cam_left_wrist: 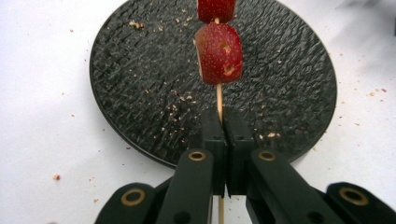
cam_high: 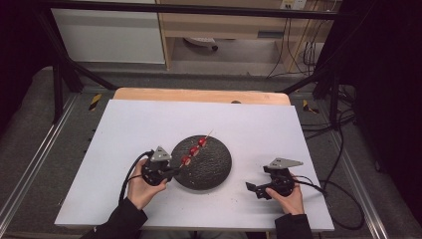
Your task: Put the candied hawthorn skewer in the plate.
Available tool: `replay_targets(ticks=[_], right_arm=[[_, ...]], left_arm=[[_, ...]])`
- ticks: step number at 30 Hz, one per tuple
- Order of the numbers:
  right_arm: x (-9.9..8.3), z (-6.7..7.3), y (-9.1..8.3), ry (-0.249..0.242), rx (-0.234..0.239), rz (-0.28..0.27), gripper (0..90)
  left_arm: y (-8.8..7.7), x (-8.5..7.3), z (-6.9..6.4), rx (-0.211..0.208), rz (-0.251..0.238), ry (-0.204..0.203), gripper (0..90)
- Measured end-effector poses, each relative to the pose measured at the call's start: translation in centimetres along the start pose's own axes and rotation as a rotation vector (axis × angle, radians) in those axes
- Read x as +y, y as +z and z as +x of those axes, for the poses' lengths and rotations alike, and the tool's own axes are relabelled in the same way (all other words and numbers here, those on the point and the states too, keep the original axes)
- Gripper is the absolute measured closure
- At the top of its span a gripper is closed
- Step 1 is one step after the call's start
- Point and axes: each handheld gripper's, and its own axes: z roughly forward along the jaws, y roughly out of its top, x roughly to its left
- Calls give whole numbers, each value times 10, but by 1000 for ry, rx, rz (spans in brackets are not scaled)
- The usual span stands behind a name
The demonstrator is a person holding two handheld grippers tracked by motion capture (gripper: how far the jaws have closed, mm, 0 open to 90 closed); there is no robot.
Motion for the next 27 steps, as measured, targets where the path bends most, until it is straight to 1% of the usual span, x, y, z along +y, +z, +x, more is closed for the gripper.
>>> replay_targets(ticks=[8, 13, 18, 20, 23, 27], right_arm=[[-3, -1, -1, 4, 5, 2, 5], [-3, -1, -2, 13, 15, -7, 5], [-3, -2, -3, 7, 13, -6, 5], [-3, -1, -3, 14, 17, -12, 5], [-3, -2, -3, 13, 15, -10, 5], [-3, -2, -2, 13, 16, -9, 5]], left_arm=[[15, 3, -3, 22, 66, 5, 884], [21, 7, -7, 34, 103, 17, 885], [27, 10, -10, 48, 142, 22, 885], [30, 11, -11, 55, 161, 27, 885], [34, 12, -12, 68, 177, 33, 885], [36, 13, -14, 75, 181, 37, 885]])
